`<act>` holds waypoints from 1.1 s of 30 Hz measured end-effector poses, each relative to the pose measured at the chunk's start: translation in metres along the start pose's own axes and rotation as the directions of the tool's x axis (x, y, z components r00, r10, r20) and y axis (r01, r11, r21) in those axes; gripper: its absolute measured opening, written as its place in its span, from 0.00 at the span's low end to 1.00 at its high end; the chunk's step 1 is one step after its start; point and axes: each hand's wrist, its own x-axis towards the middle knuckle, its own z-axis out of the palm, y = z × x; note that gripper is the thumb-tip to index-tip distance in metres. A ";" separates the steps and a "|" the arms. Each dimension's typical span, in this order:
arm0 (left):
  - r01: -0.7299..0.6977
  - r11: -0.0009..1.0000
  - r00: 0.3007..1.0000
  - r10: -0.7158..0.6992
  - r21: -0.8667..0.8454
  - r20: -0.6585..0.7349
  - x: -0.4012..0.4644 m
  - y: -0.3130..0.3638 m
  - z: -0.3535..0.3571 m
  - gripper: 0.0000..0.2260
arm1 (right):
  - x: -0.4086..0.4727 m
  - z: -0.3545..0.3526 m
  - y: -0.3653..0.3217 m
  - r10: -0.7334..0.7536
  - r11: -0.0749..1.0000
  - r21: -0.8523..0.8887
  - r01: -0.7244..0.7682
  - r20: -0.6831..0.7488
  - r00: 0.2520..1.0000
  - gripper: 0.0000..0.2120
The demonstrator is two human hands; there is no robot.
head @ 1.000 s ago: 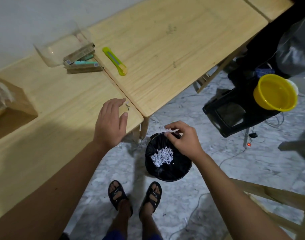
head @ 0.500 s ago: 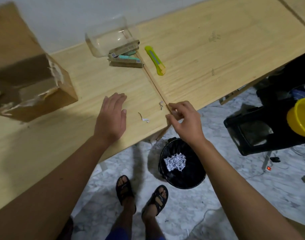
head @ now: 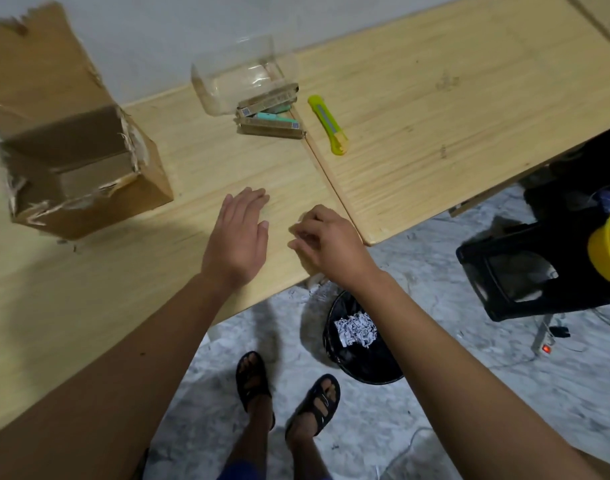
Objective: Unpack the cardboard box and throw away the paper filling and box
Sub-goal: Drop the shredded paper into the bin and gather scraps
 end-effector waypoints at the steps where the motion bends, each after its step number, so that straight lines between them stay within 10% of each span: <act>1: 0.001 1.000 1.000 -0.001 -0.001 0.003 0.000 0.000 0.000 0.19 | -0.002 0.001 -0.001 -0.026 1.000 0.009 0.026 -0.011 1.000 0.10; 15: -0.076 0.997 0.992 0.074 0.020 0.104 0.038 0.061 0.026 0.22 | -0.085 -0.049 0.044 0.238 0.964 0.150 -0.221 -0.114 0.964 0.06; 33: -0.149 0.987 0.986 0.144 0.053 0.082 0.044 0.087 0.058 0.21 | -0.233 -0.023 0.127 0.797 0.597 0.341 -0.726 -0.150 0.585 0.08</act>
